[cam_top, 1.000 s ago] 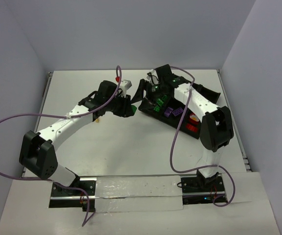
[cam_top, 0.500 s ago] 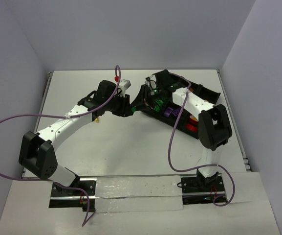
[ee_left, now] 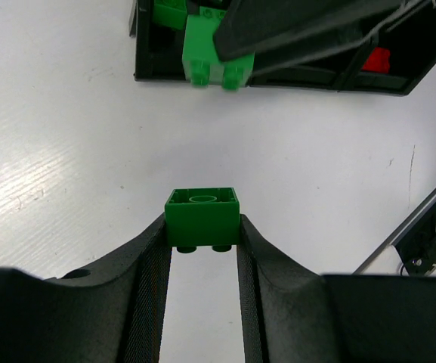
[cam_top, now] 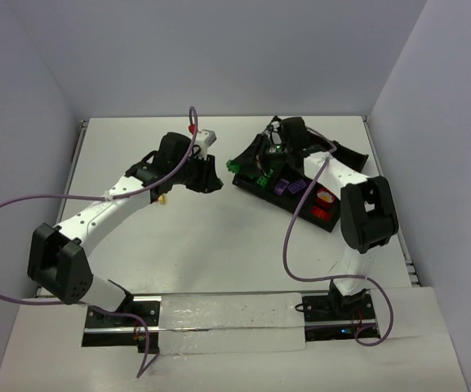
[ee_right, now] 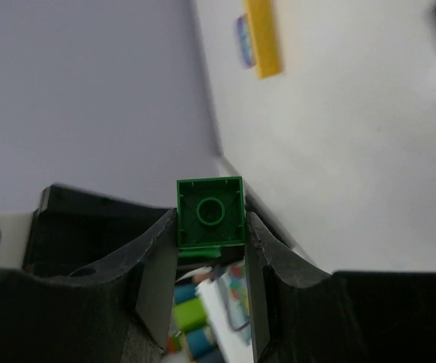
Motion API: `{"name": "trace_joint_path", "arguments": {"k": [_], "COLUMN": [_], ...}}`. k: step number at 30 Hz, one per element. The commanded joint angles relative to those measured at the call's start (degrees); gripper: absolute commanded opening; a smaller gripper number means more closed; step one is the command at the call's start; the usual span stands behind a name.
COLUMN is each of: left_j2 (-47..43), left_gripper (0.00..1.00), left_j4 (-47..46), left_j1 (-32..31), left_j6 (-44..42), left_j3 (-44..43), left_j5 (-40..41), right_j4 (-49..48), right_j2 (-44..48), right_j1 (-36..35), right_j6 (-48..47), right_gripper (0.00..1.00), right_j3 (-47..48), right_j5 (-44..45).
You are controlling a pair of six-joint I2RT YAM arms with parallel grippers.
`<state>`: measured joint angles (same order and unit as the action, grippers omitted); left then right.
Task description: Sort the legos into containers by color
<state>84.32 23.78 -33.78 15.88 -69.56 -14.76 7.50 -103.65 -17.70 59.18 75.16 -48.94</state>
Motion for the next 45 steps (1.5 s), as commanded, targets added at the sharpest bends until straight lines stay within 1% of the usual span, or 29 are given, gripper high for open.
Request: {"name": "trace_joint_path", "arguments": {"k": [1,3,4,6,9,11,14,20,21,22,26,29,32,36,37,39,40,42,43,45], "left_j2": [-1.6,-1.1,-0.5,1.0,4.0,5.9,7.9,11.1,11.7,12.2,15.9,19.1,21.8,26.8,27.9,31.2,31.9,34.9,36.0,39.7], "left_gripper": [0.00,0.00,0.00,0.00,0.00,0.00,0.00,0.00,0.00,0.00,0.00,0.00,0.00,0.00,0.00,0.00,0.00,0.00,0.00,0.00], "left_j4": [-0.8,-0.8,-0.5,0.3,1.9,3.4,4.5,6.4,5.8,5.6,6.8,9.4,10.5,12.2,12.5,13.3,13.4,12.8,12.8,14.6], "left_j1": [0.3,0.3,0.3,0.3,0.5,0.6,0.6,0.6,0.6,0.6,0.6,0.6,0.5,-0.6,-1.0,-2.0,-2.5,-3.2,-3.2,-3.5], "left_j6": [-0.5,-0.3,-0.1,1.0,2.9,3.5,4.4,7.5,7.9,8.2,9.3,10.0,10.3,10.5,10.6,10.6,10.7,11.4,11.5,12.8], "left_j3": [-0.3,-0.9,-1.5,-4.0,-7.0,-9.9,-13.4,-19.1,-19.6,-20.5,-24.4,-29.3,-31.8,-37.7,-38.9,-41.3,-42.5,-45.6,-45.7,-51.4], "left_j5": [0.0,0.5,0.9,2.3,4.0,4.4,4.5,3.9,3.3,2.9,1.8,0.9,0.4,0.2,0.6,2.0,2.3,1.6,1.6,3.2], "right_j4": [19.8,27.2,29.9,33.5,37.0,37.5,37.3,36.9,36.8,36.7,37.0,37.0,37.8,36.0,35.2,33.1,32.6,32.1,32.1,32.2], "right_j2": [0.9,-0.3,-1.0,-3.2,-7.5,-9.4,-10.1,-9.8,-9.4,-9.1,-8.0,-6.9,-4.0,3.0,6.8,11.9,14.2,19.8,19.9,24.7], "right_j1": [0.0,-0.2,-0.2,-0.1,0.0,0.0,0.0,-0.1,-0.1,0.0,0.0,0.0,0.5,2.5,3.1,4.7,5.1,6.1,6.1,6.4], "right_j6": [-15.3,-20.4,-22.5,-25.1,-27.6,-28.2,-28.3,-28.6,-28.7,-28.7,-28.6,-29.2,-29.8,-29.1,-28.7,-28.3,-28.2,-28.6,-28.6,-29.2], "right_gripper": [0.00,0.00,0.00,0.00,0.00,0.01,0.10,0.17,0.32,0.42,0.71,0.72,0.72,0.71,0.71,0.71,0.71,0.71,0.71,0.71], "right_j3": [15.1,19.5,21.3,24.6,29.5,30.5,30.4,27.9,26.9,26.4,26.1,26.6,26.4,21.1,19.4,13.7,12.5,8.2,7.1,4.5], "right_j5": [15.7,31.2,35.5,40.3,42.9,43.6,43.8,44.5,44.9,45.2,46.2,46.4,47.9,50.9,51.2,52.2,52.3,54.1,54.1,55.8]}}
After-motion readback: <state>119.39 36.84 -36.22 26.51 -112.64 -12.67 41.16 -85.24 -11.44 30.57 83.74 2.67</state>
